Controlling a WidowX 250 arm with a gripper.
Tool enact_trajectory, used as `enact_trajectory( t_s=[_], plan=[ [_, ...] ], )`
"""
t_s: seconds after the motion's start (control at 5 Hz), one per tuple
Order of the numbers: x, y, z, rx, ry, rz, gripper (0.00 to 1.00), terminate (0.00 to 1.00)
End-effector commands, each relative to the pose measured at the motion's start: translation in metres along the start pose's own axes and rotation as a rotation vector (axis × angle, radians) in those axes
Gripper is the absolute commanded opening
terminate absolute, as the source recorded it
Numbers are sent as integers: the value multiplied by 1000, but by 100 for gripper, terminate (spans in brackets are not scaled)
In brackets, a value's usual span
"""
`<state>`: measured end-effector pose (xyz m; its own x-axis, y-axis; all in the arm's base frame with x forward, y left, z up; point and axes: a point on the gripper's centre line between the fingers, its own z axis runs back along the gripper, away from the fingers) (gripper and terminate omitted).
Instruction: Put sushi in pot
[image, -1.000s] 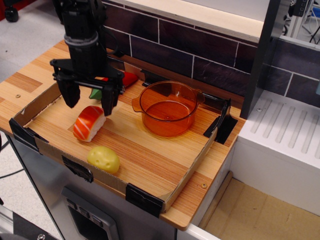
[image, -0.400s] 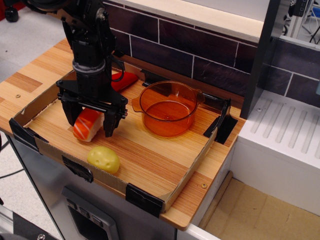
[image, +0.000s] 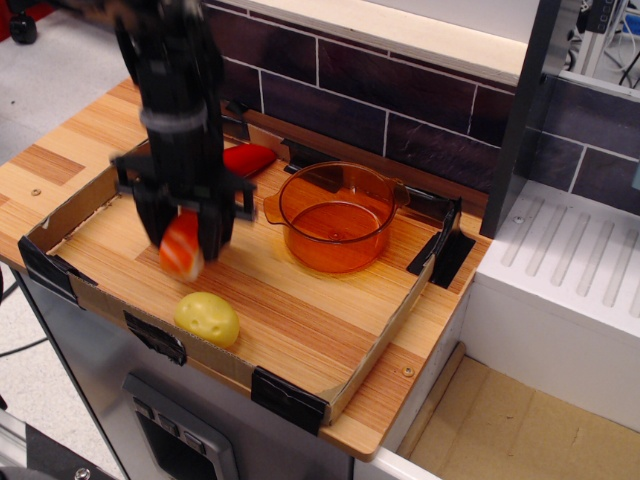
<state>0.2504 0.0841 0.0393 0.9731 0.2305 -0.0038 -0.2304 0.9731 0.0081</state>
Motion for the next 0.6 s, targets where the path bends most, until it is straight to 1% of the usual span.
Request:
enact_trajectory(
  t_s=[0.0, 0.2, 0.4],
  plan=[
    [13, -21, 55, -12, -129, 42, 0, 0],
    [27, -50, 61, -27, -121, 86, 0, 0],
    [32, -67, 57, -19, -111, 104, 0, 0]
  ],
)
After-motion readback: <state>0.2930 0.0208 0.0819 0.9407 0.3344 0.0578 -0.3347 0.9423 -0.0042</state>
